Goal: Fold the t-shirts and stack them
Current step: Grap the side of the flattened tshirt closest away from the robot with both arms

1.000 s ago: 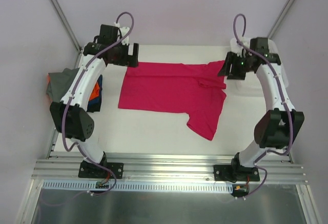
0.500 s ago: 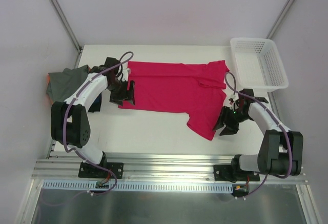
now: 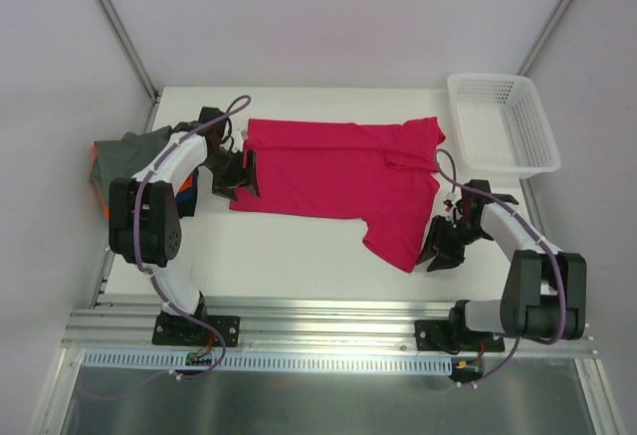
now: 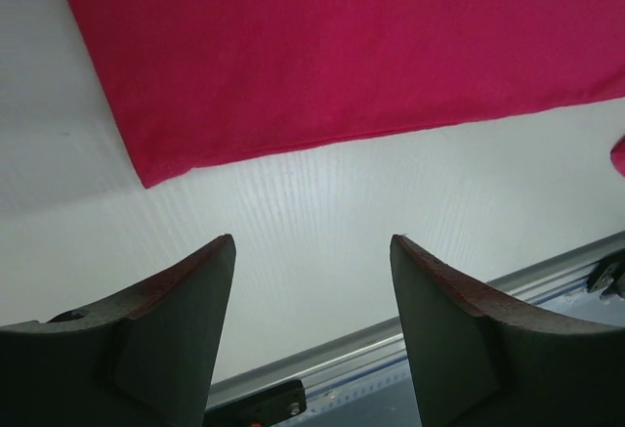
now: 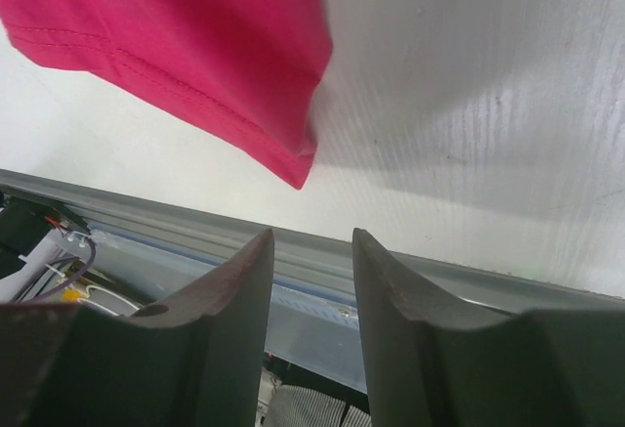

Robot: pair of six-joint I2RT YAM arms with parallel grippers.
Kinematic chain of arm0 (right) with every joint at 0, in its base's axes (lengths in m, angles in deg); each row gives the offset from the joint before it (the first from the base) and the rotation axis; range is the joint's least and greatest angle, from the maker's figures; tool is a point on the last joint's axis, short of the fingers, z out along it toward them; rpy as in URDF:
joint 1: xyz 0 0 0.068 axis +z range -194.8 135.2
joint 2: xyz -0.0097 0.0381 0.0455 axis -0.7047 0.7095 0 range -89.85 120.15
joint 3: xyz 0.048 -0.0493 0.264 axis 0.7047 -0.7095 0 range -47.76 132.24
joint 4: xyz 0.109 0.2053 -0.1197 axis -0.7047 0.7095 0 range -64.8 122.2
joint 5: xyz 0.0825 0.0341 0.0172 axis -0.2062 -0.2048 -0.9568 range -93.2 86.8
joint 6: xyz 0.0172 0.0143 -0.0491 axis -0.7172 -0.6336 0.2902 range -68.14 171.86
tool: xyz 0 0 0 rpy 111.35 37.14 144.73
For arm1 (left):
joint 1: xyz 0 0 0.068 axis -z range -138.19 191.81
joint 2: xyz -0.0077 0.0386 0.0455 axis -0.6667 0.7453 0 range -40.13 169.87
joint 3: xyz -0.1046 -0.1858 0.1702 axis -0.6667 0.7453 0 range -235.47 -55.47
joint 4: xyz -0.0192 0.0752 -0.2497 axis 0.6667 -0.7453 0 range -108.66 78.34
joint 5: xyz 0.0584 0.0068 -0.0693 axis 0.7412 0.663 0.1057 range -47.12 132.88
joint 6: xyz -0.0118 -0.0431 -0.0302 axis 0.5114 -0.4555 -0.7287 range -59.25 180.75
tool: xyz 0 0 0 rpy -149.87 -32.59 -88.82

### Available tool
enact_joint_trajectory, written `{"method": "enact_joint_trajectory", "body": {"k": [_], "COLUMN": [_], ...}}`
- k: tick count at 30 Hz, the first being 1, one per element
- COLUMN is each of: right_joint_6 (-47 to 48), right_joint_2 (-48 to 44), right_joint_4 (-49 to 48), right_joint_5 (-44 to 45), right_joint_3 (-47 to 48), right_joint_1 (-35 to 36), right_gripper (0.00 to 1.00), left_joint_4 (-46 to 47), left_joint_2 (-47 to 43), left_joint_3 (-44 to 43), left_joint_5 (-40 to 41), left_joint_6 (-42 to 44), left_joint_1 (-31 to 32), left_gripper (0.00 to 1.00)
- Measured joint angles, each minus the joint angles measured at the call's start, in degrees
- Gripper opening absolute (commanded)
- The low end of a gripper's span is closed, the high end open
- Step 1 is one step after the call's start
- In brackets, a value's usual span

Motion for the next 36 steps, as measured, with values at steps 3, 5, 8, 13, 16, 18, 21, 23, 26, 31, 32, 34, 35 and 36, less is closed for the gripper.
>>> {"method": "enact_joint_trajectory", "body": {"k": [3, 5, 8, 13, 16, 18, 21, 23, 26, 31, 32, 34, 35, 36], "right_joint_6": [0.46, 0.7, 1.05, 0.96, 0.76, 0.39, -0.55, -0.85, -1.16, -1.2, -1.18, -1.18, -1.16, -1.22], "right_joint_2": [1.95, 2.62, 3.32, 4.63, 5.4, 6.23, 7.96, 9.57, 11.1, 11.54, 11.58, 11.91, 12.17, 12.57], "right_joint_4": [-0.31, -0.52, -0.59, -1.01, -1.18, -1.66, -2.64, -3.17, -3.23, -3.39, -3.5, -3.63, -3.69, -3.78], "right_joint_5": [0.39, 0.68, 0.85, 0.83, 0.28, -0.46, -1.31, -1.51, -1.51, -1.51, -1.49, -1.49, -1.49, -1.49], "right_joint_3": [0.09, 0.11, 0.13, 0.42, 1.14, 1.77, 2.29, 2.34, 2.36, 2.38, 2.4, 2.62, 2.78, 2.97], "right_joint_1": [-0.02, 0.0, 0.2, 2.03, 4.85, 6.58, 7.58, 7.78, 7.78, 7.82, 7.85, 7.85, 7.85, 7.85], "right_gripper": [0.41, 0.41, 0.41, 0.41, 0.41, 0.41, 0.41, 0.41, 0.41, 0.4, 0.39, 0.33, 0.32, 0.31], "left_joint_4": [0.74, 0.76, 0.68, 0.66, 0.63, 0.63, 0.66, 0.66, 0.66, 0.61, 0.52, 0.66, 0.61, 0.63], "left_joint_2": [-0.87, -1.79, -2.6, -2.67, -2.69, -2.67, -2.67, -2.67, -2.67, -2.29, -2.01, -1.38, -1.11, -0.85], "left_joint_3": [-1.6, -1.84, -1.95, -2.25, -2.56, -2.89, -3.61, -3.93, -4.11, -4.52, -4.85, -5.35, -5.57, -5.79], "left_joint_5": [0.55, 1.16, 1.84, 1.88, 1.88, 1.9, 1.9, 1.92, 1.92, 1.92, 1.9, 1.92, 1.92, 1.92], "left_joint_6": [0.0, 0.02, 0.07, 0.11, 0.11, 0.11, 0.13, 0.15, 0.17, 0.17, 0.17, 0.17, 0.17, 0.17], "left_joint_1": [-0.48, -0.63, -0.63, -0.61, -0.61, -0.63, -0.63, -0.63, -0.63, -0.63, -0.63, -0.63, -0.63, -0.66], "left_gripper": [0.67, 0.67, 0.67, 0.67, 0.67, 0.67, 0.68, 0.68, 0.68, 0.68, 0.68, 0.68, 0.68, 0.68]}}
